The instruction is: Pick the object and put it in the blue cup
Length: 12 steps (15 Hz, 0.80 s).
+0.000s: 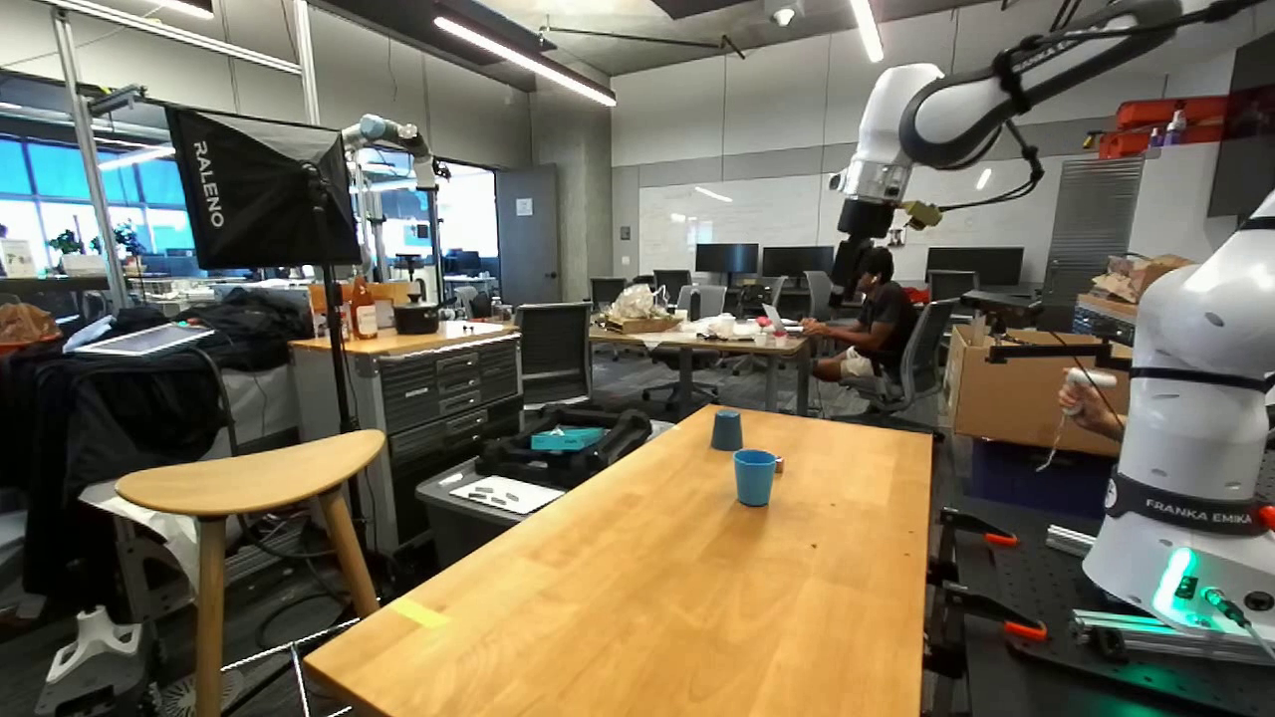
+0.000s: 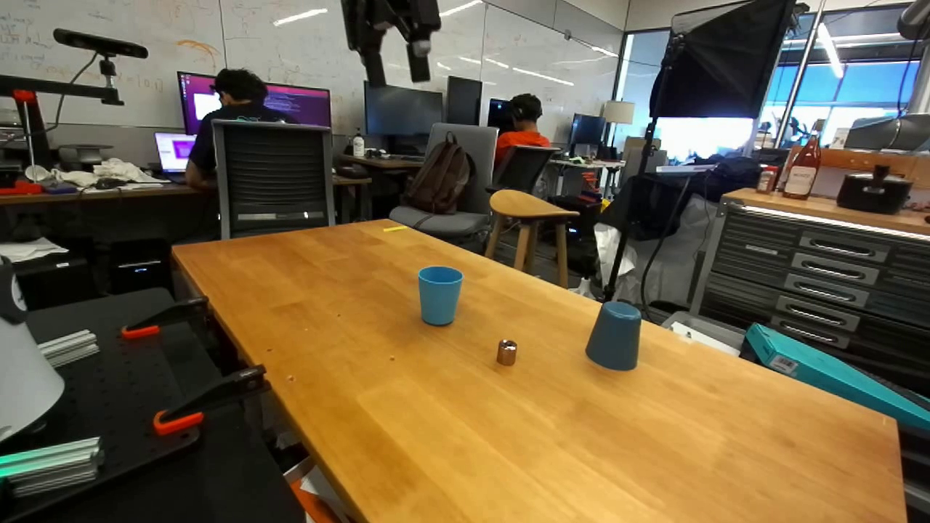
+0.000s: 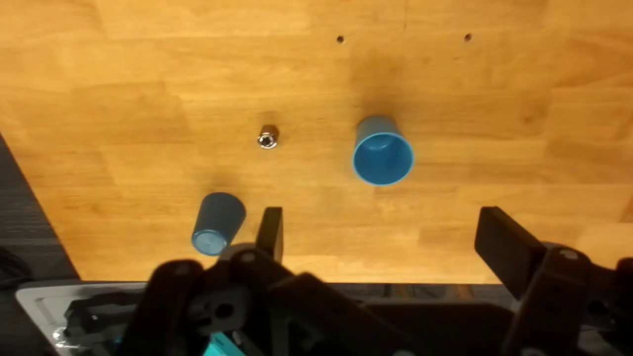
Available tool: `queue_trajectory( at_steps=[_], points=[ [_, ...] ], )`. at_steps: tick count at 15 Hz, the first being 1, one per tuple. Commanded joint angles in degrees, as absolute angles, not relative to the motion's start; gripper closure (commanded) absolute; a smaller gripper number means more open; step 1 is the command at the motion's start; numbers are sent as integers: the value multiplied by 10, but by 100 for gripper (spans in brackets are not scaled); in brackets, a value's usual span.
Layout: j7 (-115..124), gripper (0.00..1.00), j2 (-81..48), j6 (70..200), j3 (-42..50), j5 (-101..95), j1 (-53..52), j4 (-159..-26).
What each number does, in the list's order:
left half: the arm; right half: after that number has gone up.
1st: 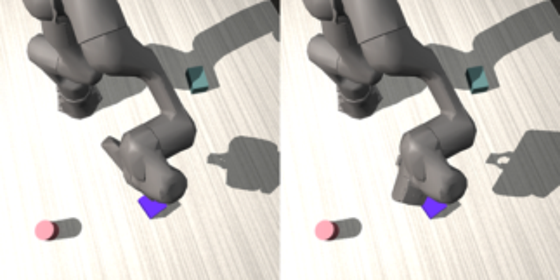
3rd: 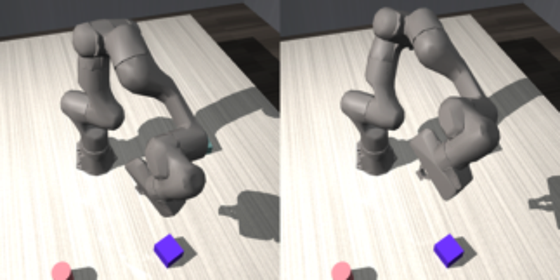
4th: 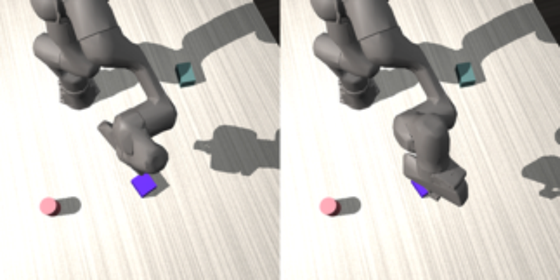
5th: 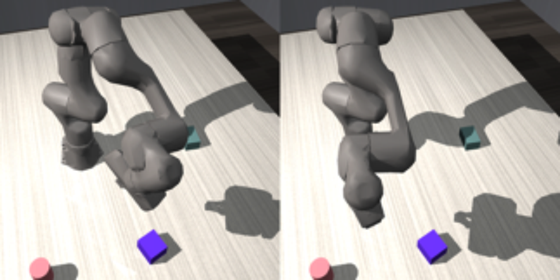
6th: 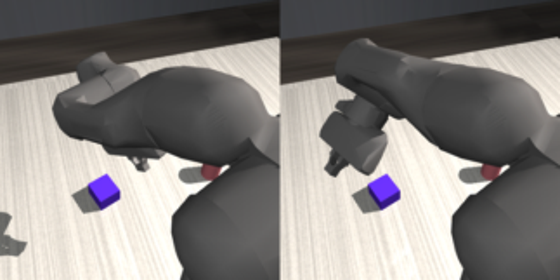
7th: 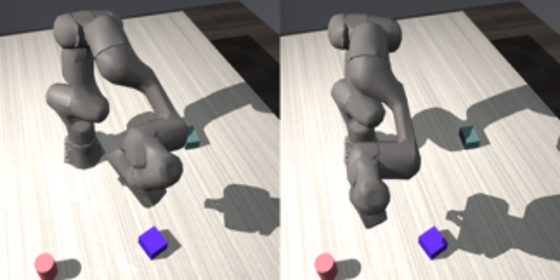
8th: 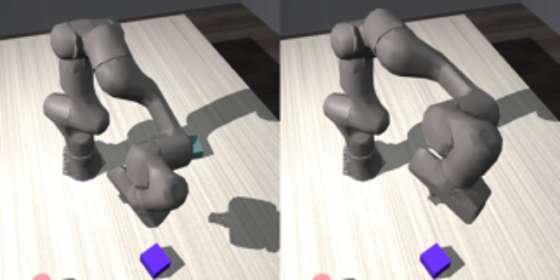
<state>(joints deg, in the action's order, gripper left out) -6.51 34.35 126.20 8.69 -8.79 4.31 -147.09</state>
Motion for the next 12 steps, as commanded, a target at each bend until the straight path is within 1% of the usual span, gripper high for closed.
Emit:
queue_trajectory(
  at_steps=[1,6,12],
  points=[
    [10,0,194,1381,64,-126,89,-1439],
    [69,0,6,1396,65,-129,96,-1372],
    [139,0,-200,1429,95,-129,83,-1216]
  ],
)
